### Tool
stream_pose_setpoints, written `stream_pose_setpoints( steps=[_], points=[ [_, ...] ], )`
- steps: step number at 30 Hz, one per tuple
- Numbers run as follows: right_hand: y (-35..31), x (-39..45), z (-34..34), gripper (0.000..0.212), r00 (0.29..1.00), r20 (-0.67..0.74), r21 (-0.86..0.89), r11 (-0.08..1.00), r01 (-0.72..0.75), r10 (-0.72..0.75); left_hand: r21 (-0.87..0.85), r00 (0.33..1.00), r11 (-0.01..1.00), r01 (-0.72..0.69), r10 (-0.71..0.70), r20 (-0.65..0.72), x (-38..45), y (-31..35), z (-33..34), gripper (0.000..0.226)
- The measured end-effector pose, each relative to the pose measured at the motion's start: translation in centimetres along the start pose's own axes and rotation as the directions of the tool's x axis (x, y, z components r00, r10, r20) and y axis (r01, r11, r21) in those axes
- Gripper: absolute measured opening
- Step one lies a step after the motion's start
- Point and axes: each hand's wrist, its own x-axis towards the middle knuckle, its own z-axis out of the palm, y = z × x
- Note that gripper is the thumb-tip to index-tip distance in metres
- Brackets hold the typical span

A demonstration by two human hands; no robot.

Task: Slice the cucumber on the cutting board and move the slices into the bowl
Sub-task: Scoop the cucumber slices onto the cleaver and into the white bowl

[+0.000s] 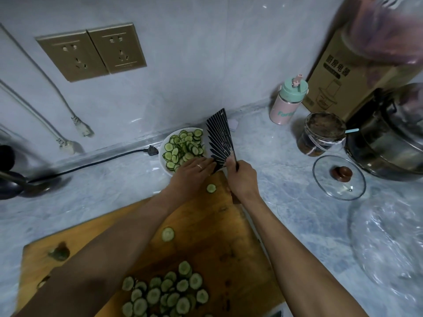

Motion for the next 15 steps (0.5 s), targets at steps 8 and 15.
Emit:
stream_pose_setpoints(
  steps=[8, 15],
  points=[
    [-0.6, -0.5, 0.9, 0.049, 0.999, -0.051, -0.002, 1.000, -0.005, 0.005, 0.073, 0.985, 0.995, 0.063, -0.074, 0.158, -1.6, 0.1, -0.5, 0.071],
    [-0.3, -0.4, 0.8, 0.047, 0.997, -0.060, 0.009, 0.999, -0.051, 0.051, 0.250, 0.951, 0.958, 0.136, -0.197, 0.238, -2.1, 0.2, 1.0, 0.059]
  ],
)
